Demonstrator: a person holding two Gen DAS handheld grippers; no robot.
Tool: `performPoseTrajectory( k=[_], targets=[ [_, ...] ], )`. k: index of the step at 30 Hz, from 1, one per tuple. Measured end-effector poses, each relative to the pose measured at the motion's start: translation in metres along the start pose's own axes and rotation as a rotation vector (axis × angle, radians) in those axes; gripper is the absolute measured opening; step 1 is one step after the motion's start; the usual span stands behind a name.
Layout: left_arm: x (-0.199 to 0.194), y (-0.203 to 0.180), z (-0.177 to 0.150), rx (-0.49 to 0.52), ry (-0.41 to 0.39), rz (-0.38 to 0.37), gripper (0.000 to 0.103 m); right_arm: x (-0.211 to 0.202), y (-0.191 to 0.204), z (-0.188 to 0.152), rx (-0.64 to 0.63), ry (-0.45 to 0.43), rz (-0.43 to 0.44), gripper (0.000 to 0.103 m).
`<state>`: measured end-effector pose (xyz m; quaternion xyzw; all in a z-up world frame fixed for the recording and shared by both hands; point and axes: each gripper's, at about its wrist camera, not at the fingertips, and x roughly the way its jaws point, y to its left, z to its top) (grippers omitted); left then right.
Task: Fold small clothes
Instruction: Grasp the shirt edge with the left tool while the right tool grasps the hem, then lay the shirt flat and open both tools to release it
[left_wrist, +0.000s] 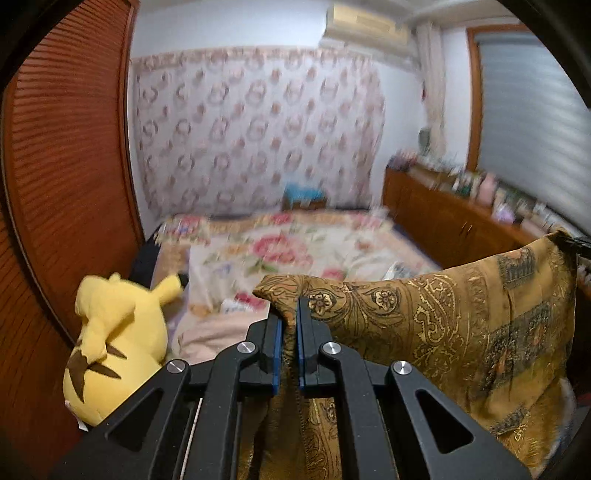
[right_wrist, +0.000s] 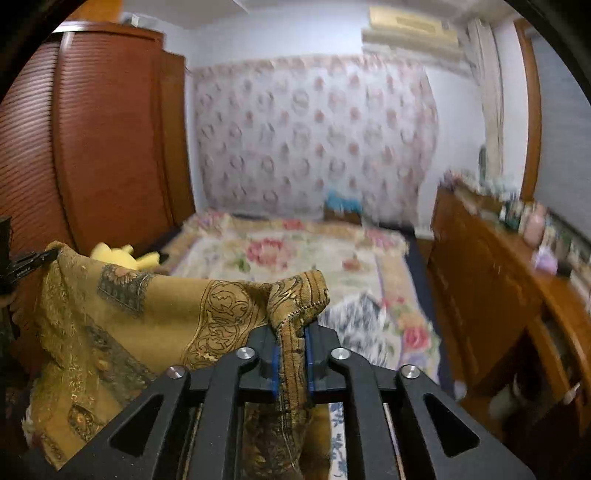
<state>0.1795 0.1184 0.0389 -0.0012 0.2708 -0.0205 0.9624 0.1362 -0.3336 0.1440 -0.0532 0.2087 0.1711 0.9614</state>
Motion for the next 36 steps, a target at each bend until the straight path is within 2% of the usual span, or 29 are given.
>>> performPoseTrajectory(
  k=[1, 3, 5, 6, 7, 8, 9, 10, 11, 13, 14, 16, 18, 23, 30, 36],
  targets=[
    [0.011, -0.001, -0.004, 0.009, 0.026, 0.016, 0.009, 0.018, 0.000, -0.007, 0.007, 0.033, -0.021, 0.025],
    [0.036, 0.002, -0.017, 0.005, 0.111, 0.017, 0.011, 0.048, 0.000, -0.021, 0.017, 0.098, -0.037, 0.040],
    [0.040, 0.002, -0.026, 0.008, 0.136, 0.016, 0.021, 0.064, 0.002, -0.035, 0.024, 0.128, -0.058, 0.044],
    [0.038, 0.003, -0.030, 0.012, 0.134, 0.018, 0.026, 0.070, 0.003, -0.040, 0.026, 0.144, -0.054, 0.045],
    [0.034, 0.003, -0.034, 0.011, 0.128, 0.009, 0.037, 0.074, 0.005, -0.048, 0.022, 0.159, -0.049, 0.045],
    [0.029, 0.003, -0.038, 0.007, 0.126, -0.004, 0.042, 0.080, 0.009, -0.049, 0.014, 0.171, -0.051, 0.045],
    [0.025, 0.003, -0.040, 0.005, 0.130, -0.015, 0.043, 0.080, 0.011, -0.055, 0.002, 0.182, -0.057, 0.045],
    [0.018, 0.001, -0.044, 0.007, 0.135, -0.025, 0.049, 0.080, 0.012, -0.060, -0.008, 0.192, -0.061, 0.045],
    [0.014, 0.000, -0.047, 0.009, 0.136, -0.032, 0.059, 0.079, 0.013, -0.065, -0.016, 0.201, -0.059, 0.045],
    [0.007, -0.001, -0.054, 0.003, 0.137, -0.056, 0.069, 0.078, 0.015, -0.070, -0.026, 0.216, -0.057, 0.045],
    [0.004, -0.001, -0.059, -0.002, 0.140, -0.071, 0.071, 0.084, 0.016, -0.061, -0.023, 0.221, -0.055, 0.045],
    [0.001, -0.004, -0.067, -0.007, 0.149, -0.084, 0.072, 0.079, 0.013, -0.064, -0.010, 0.234, -0.045, 0.045],
    [-0.002, -0.005, -0.076, -0.003, 0.150, -0.065, 0.072, 0.069, 0.009, -0.070, -0.005, 0.244, -0.034, 0.045],
    [-0.004, -0.008, -0.100, -0.003, 0.187, -0.058, 0.072, 0.083, 0.007, -0.085, -0.003, 0.290, -0.009, 0.045],
    [-0.019, -0.001, -0.125, -0.033, 0.191, -0.044, 0.072, 0.084, 0.006, -0.101, 0.023, 0.320, 0.025, 0.045],
    [-0.020, 0.010, -0.138, -0.060, 0.199, -0.022, 0.072, 0.079, 0.001, -0.121, 0.029, 0.343, 0.013, 0.045]
  ],
)
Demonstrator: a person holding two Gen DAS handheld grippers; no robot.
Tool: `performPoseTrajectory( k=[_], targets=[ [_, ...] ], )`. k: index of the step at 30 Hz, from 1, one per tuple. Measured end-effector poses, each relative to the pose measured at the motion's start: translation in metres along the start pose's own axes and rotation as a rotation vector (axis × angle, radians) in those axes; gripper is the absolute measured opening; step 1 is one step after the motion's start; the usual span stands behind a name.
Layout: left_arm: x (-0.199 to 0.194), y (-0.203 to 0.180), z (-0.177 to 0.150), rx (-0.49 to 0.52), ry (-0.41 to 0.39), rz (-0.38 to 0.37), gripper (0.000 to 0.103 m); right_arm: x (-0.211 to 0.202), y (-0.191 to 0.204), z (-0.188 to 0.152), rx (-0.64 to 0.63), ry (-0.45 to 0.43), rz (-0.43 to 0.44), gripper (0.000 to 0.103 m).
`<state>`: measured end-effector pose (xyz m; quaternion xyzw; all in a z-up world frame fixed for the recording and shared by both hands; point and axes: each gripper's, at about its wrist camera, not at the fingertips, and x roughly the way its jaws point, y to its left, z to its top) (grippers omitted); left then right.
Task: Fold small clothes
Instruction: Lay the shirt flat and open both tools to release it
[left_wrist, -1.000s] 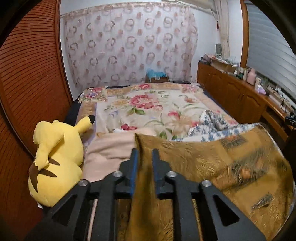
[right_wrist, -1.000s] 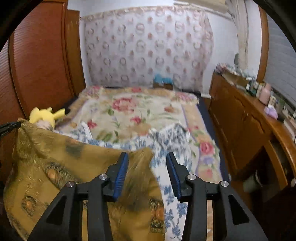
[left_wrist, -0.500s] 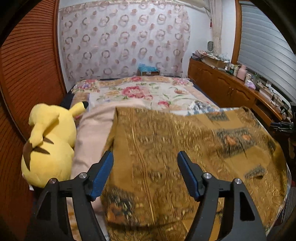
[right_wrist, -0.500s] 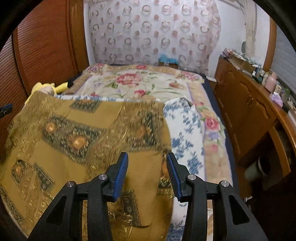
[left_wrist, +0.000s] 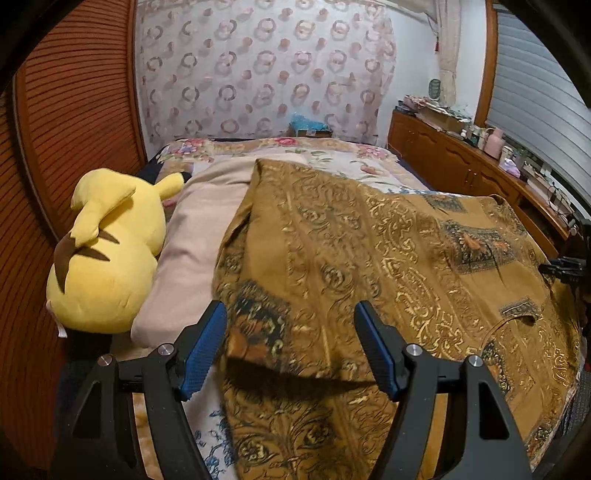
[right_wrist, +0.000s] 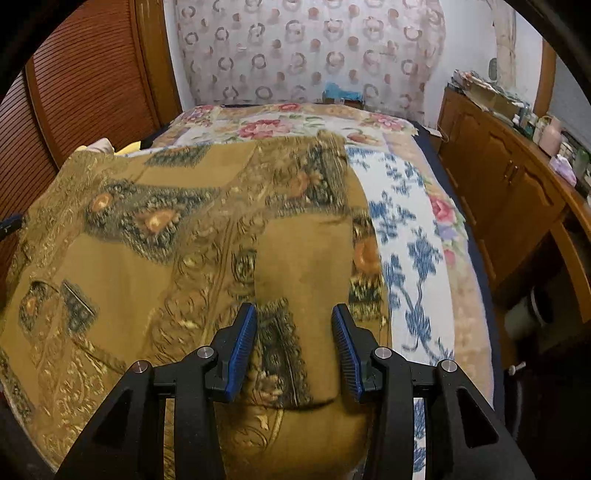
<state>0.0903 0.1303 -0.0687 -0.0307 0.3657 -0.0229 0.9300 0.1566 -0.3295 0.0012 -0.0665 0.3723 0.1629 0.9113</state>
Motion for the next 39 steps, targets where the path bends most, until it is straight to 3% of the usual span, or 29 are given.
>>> performPoseTrajectory(
  k=[9, 17, 29, 32, 39],
  targets=[
    [0.000, 0.004, -0.013, -0.009, 0.003, -0.018, 0.071, 0.006, 0.004, -0.008, -0.020, -0.046, -0.022, 0.047],
    [0.002, 0.002, -0.013, -0.004, 0.011, -0.032, 0.055, 0.012, 0.012, -0.016, -0.024, -0.047, -0.028, 0.048],
    [0.006, 0.001, -0.009, -0.004, 0.019, -0.035, 0.053, 0.012, 0.012, -0.016, -0.025, -0.045, -0.028, 0.049],
    [0.007, -0.003, -0.008, 0.009, 0.023, -0.039, 0.043, 0.012, 0.012, -0.016, -0.025, -0.045, -0.028, 0.049],
    [0.014, -0.003, -0.006, 0.001, 0.040, -0.028, 0.040, 0.012, 0.011, -0.016, -0.026, -0.044, -0.029, 0.050]
  ],
)
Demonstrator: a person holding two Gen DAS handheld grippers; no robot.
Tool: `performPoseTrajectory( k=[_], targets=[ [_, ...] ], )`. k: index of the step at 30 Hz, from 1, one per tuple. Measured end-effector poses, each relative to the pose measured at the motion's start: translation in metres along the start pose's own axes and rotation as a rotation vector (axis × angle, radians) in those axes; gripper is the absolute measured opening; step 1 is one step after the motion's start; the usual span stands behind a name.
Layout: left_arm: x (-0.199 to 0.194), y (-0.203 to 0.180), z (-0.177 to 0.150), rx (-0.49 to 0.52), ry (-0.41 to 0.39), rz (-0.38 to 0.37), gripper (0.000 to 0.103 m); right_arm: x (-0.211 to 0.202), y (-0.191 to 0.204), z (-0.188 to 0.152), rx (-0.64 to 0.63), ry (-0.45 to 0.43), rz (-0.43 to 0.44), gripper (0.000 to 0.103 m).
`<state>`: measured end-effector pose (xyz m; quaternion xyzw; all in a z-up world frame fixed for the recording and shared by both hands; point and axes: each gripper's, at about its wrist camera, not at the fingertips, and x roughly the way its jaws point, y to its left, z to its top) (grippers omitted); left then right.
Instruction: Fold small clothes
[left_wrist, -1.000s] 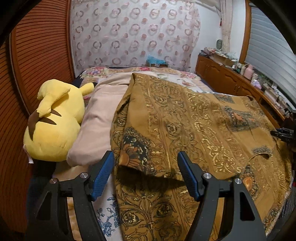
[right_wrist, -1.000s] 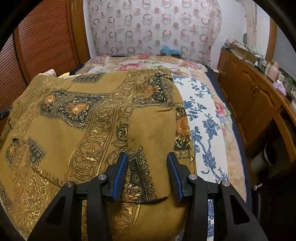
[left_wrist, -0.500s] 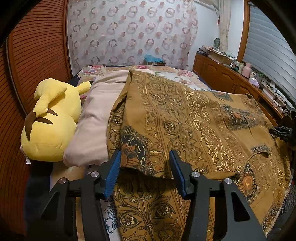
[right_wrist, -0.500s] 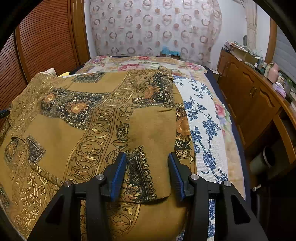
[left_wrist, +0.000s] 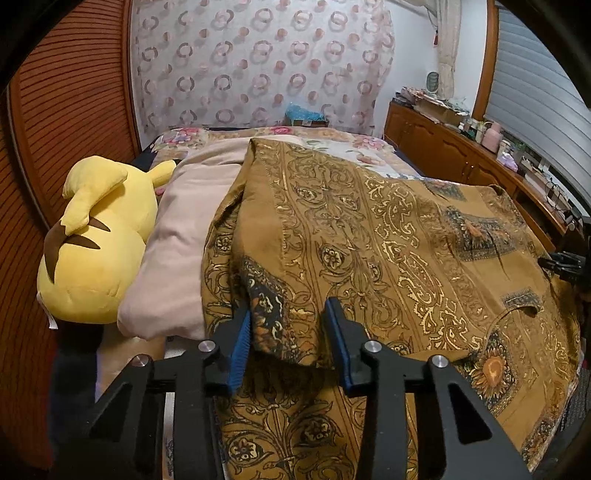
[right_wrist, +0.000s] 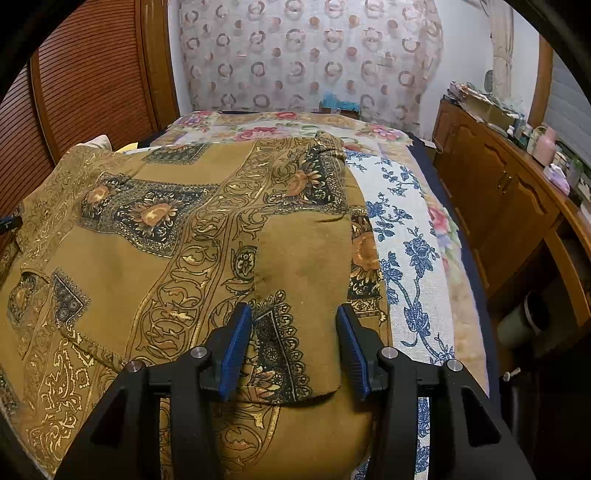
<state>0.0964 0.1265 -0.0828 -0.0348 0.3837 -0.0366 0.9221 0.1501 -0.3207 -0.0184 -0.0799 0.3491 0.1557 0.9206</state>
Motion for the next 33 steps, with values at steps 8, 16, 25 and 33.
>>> performPoseTrajectory(
  k=[8, 16, 25, 33],
  targets=[
    [0.002, -0.004, -0.001, 0.014, 0.007, -0.022, 0.006, 0.001, -0.002, 0.000, 0.004, 0.004, -0.001, 0.051],
    [-0.030, -0.012, 0.002, -0.002, -0.074, -0.054, 0.004, -0.008, 0.004, 0.003, -0.062, -0.025, 0.079, 0.009],
    [-0.086, -0.019, -0.001, -0.017, -0.184, -0.112, 0.004, -0.060, -0.002, 0.013, -0.033, -0.155, 0.130, 0.007],
    [-0.121, -0.013, -0.032, -0.035, -0.196, -0.106, 0.004, -0.095, -0.001, -0.017, -0.041, -0.164, 0.150, 0.006]
  ],
)
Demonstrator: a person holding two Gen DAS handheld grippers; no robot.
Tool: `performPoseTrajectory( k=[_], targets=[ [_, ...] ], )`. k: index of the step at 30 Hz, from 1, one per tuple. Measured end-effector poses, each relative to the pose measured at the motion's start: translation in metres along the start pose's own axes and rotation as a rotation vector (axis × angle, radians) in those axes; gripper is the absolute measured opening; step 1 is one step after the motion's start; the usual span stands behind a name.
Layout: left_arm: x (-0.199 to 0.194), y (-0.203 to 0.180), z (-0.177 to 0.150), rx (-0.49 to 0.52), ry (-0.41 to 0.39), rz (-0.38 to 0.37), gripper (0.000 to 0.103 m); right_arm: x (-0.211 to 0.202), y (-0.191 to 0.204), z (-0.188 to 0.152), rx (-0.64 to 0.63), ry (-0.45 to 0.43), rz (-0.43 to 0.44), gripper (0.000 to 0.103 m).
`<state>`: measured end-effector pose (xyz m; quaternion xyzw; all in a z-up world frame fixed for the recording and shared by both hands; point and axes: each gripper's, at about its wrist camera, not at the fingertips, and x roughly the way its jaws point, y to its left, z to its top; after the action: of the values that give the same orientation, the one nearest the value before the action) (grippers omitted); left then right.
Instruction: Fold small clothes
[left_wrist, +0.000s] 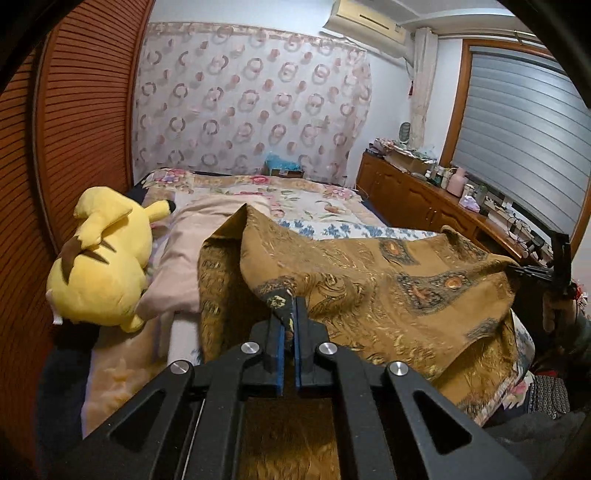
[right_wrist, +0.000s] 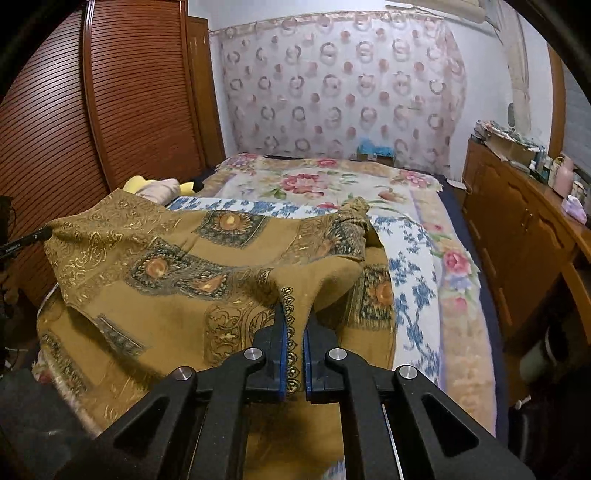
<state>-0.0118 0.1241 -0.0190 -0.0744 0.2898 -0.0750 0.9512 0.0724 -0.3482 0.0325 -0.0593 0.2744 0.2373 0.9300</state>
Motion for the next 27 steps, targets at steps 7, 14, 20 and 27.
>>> performPoseTrajectory(
  k=[7, 14, 20, 27],
  targets=[
    [-0.019, -0.002, -0.025, -0.007, 0.024, 0.006, 0.004, -0.034, 0.010, -0.026, -0.006, 0.040, 0.005, 0.006],
    [-0.007, -0.004, -0.043, 0.005, 0.102, 0.021, 0.005, -0.039, 0.013, -0.046, 0.012, 0.117, -0.010, 0.008],
    [-0.009, -0.003, -0.042, 0.005, 0.089, 0.032, 0.039, -0.037, 0.012, -0.032, 0.007, 0.105, -0.060, 0.041],
    [-0.004, -0.001, -0.039, 0.008, 0.086, 0.038, 0.069, -0.026, -0.001, -0.001, 0.030, 0.044, -0.089, 0.042]
  ],
)
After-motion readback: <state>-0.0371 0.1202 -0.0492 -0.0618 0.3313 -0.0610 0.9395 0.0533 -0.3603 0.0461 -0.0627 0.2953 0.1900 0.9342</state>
